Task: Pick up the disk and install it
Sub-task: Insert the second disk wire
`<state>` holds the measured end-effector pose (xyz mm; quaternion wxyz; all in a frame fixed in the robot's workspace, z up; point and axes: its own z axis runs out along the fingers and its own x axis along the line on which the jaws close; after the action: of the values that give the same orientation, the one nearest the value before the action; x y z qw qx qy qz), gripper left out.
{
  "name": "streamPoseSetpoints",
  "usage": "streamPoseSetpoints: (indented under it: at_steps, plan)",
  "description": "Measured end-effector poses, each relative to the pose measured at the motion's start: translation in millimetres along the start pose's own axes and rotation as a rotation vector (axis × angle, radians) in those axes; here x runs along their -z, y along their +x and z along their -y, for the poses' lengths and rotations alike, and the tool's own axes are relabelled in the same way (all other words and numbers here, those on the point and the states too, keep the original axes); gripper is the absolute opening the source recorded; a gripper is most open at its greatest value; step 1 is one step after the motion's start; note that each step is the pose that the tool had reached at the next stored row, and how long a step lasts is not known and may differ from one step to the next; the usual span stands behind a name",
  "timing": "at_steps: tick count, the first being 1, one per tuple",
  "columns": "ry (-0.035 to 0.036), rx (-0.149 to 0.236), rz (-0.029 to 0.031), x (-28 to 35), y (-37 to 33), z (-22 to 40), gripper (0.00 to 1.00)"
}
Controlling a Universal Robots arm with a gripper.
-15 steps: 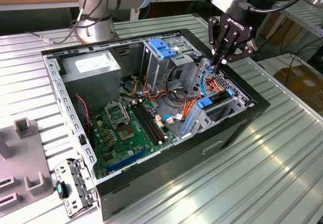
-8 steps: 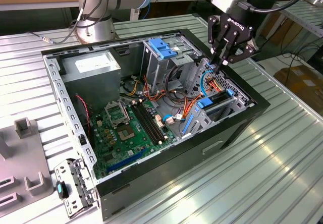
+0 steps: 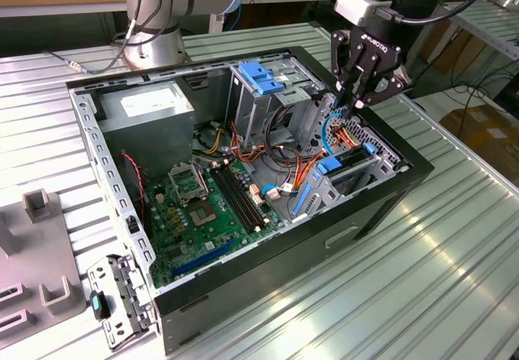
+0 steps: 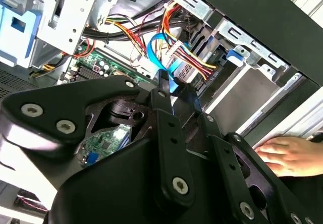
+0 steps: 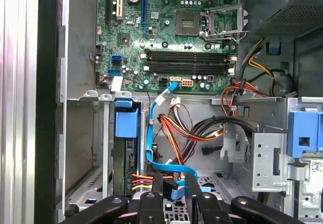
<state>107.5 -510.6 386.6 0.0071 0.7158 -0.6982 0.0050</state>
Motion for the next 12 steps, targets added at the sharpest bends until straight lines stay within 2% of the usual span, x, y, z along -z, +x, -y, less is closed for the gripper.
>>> streamPoseSetpoints:
  at_steps: [1,2,3,5,6,8,10,11,12]
  plan:
    - [-0.0001,0.000,-0.0021,-0.7,0.0,0.0,0.30]
    - [-0.0001,0.000,-0.0041,-1.3,0.0,0.0,0.23]
    - [-0.0002,0.000,-0.0054,-1.8,0.0,0.0,0.23]
    - [-0.0002,0.000,-0.0083,-2.9,0.0,0.0,0.11]
    - [-0.0002,0.000,-0.0098,-3.2,0.0,0.0,0.11]
    - [-0.0006,0.000,-0.0225,-4.5,0.0,0.0,0.11]
    - [-0.0008,0.000,-0.0313,-5.4,-0.1,0.0,0.12]
    - [-0.0009,0.000,-0.0381,-6.2,-0.1,0.0,0.18]
    - [-0.0011,0.000,-0.0432,-6.9,-0.1,0.0,0.18]
